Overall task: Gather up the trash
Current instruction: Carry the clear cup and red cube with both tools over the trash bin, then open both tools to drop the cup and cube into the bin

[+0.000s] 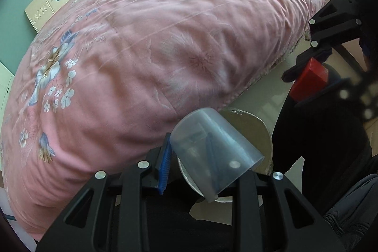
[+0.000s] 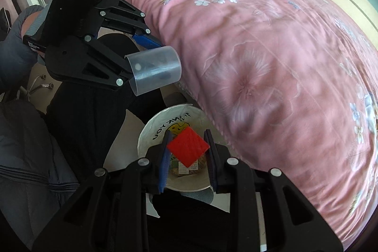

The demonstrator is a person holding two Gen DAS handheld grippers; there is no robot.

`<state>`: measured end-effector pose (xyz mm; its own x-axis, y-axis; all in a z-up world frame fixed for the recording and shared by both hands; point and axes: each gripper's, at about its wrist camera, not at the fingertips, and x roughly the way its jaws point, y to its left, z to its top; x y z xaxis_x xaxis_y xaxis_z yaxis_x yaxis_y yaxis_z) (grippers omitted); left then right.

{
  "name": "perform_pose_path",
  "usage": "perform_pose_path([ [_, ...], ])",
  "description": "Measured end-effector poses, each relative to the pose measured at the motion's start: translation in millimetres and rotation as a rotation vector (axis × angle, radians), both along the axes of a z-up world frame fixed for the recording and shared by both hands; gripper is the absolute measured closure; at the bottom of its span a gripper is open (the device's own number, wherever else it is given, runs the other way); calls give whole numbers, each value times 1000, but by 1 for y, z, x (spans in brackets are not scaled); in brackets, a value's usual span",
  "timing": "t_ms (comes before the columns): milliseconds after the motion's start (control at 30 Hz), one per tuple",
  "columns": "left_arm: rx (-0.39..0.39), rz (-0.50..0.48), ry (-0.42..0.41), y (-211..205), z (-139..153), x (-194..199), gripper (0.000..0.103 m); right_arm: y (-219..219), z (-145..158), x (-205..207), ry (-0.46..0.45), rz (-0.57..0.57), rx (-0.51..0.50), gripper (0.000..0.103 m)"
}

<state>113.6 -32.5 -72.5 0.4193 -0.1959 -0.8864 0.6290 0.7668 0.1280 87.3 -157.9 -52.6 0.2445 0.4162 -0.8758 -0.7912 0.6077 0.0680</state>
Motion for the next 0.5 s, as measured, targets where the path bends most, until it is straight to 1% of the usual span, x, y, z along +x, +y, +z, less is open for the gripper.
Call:
perform_pose_path([
  [300,0,22,65,3,-34,-8,72,13,-21,-7,39,-2,3,75],
  [500,8,34,101,4,-58,-12,72,21,-43,-10,85,-8,1,75],
])
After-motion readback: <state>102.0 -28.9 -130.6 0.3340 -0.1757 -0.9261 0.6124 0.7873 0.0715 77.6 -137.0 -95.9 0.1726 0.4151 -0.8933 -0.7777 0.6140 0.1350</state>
